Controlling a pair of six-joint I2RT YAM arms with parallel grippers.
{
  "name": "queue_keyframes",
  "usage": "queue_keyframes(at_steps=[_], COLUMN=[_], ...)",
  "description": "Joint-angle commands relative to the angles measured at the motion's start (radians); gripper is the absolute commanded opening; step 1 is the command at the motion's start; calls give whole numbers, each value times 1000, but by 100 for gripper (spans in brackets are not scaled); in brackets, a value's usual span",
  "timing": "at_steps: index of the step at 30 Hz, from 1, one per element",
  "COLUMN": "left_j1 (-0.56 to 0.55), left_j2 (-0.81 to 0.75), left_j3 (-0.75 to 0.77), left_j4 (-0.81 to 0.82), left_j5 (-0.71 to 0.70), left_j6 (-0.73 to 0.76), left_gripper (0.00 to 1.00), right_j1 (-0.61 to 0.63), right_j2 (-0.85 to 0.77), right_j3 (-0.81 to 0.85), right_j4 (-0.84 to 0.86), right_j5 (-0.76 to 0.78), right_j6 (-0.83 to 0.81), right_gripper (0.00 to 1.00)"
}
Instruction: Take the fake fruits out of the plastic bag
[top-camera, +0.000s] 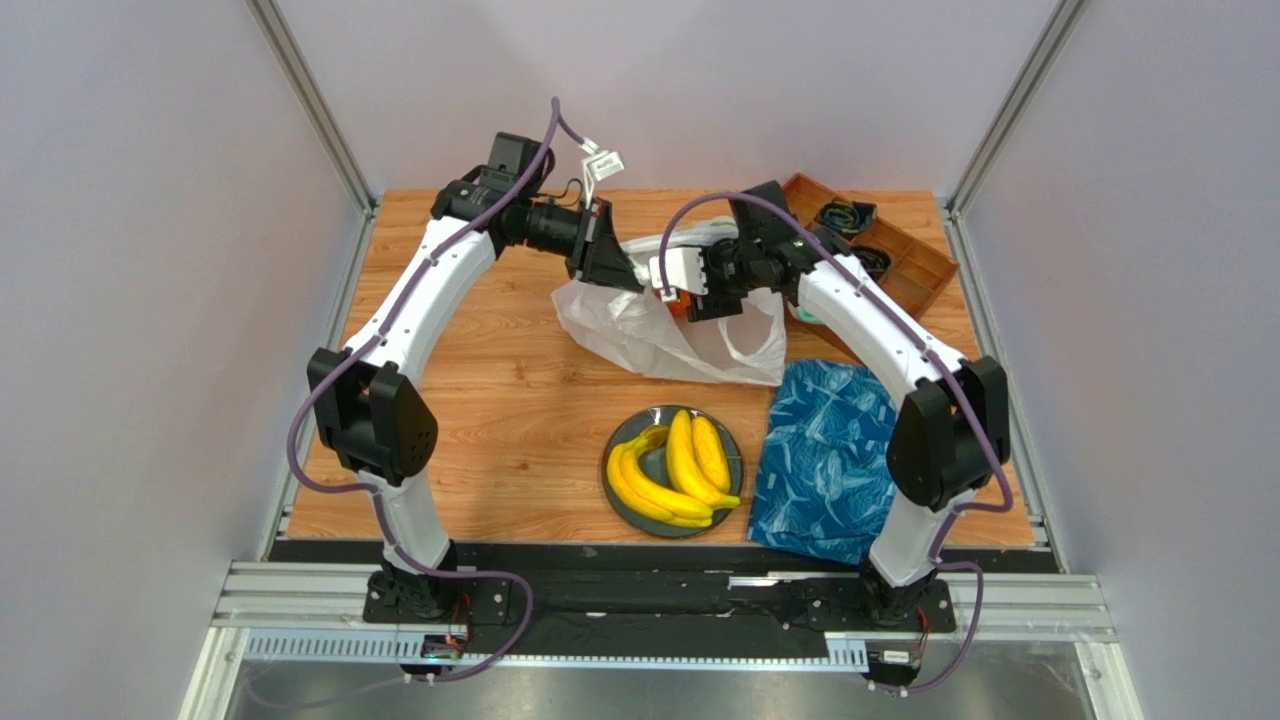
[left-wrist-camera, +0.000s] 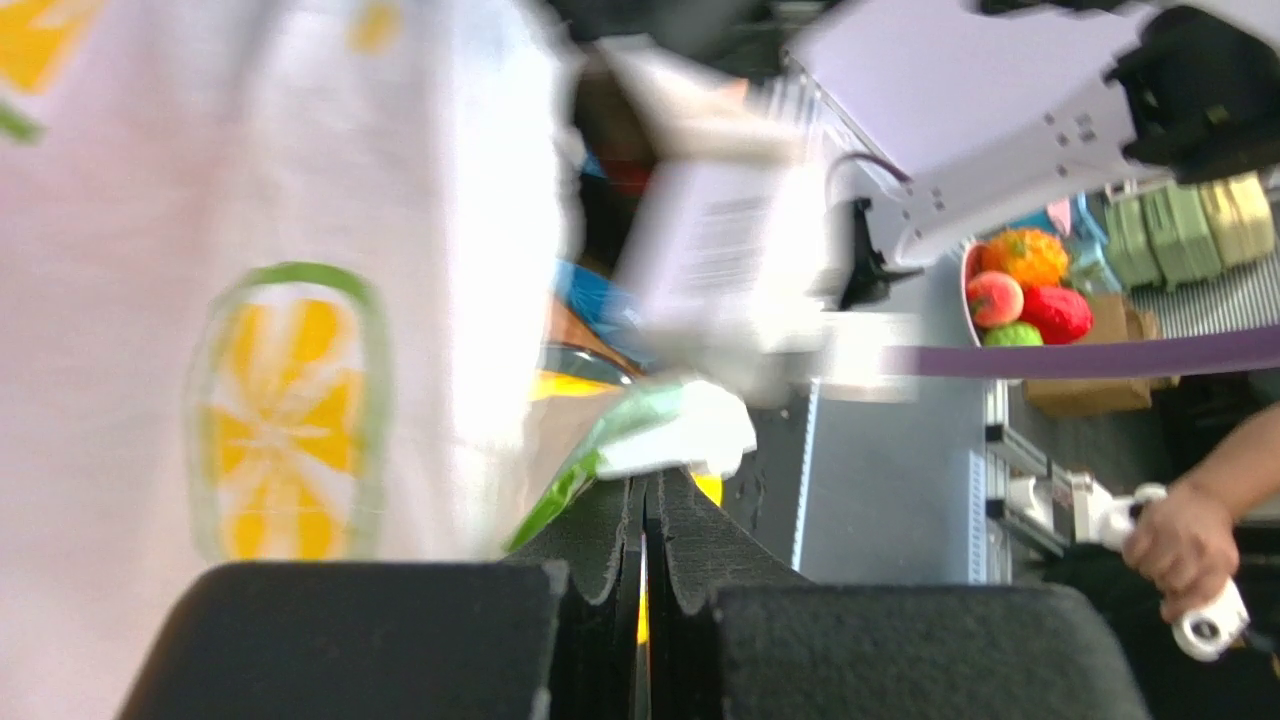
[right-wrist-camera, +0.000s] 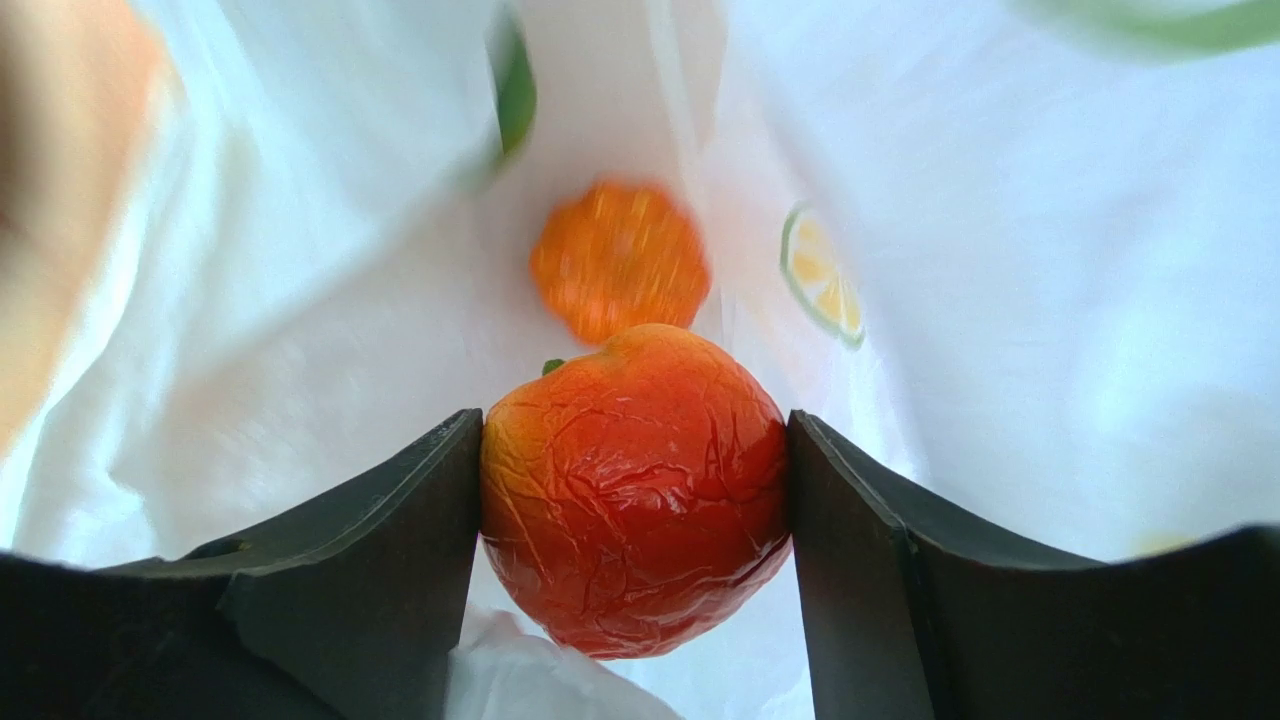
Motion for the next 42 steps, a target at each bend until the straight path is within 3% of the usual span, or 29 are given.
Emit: queue_keyframes(at_steps=[1, 4, 8, 11, 14, 16, 19, 24, 29, 35, 42], left_j1=[24, 30, 32, 35, 42, 52, 62, 72, 72, 72, 72], left_j2=[54, 83, 113, 125, 131, 126, 117, 82, 38, -16, -73], left_j3=[25, 28, 32, 33, 36, 48, 61, 52, 18, -30, -112], left_j4=[77, 115, 158, 178, 189, 194, 203, 215, 227, 228, 197], left_j5=[-24, -26, -6, 6, 2, 2, 2, 14, 31, 32, 26], left_j6=[-86, -132, -183, -201, -220, -223, -240, -244, -261, -252, -200], left_gripper=[0, 0, 0, 0, 0, 0, 0, 0, 0, 0, 0], right_j1=[9, 10, 13, 19, 32, 42, 43, 32, 18, 20, 20], right_j2=[-51, -51, -55, -80, -112, -147, -246, -386, -380, -330, -193], right_j3=[23, 63, 66, 78, 121, 118, -33, -370, -497, -534, -465], right_j4=[-43, -36, 49, 87, -53, -176, -313, -273, -218, -149, -147], right_j5=[-276, -403, -540, -586, -562, -533, -435, -272, -214, -220, -267], right_j6=[429, 629, 1015, 1111, 1083, 940, 806, 788, 825, 837, 838], right_gripper=[45, 44, 44, 44, 43, 42, 41, 42, 41, 42, 42])
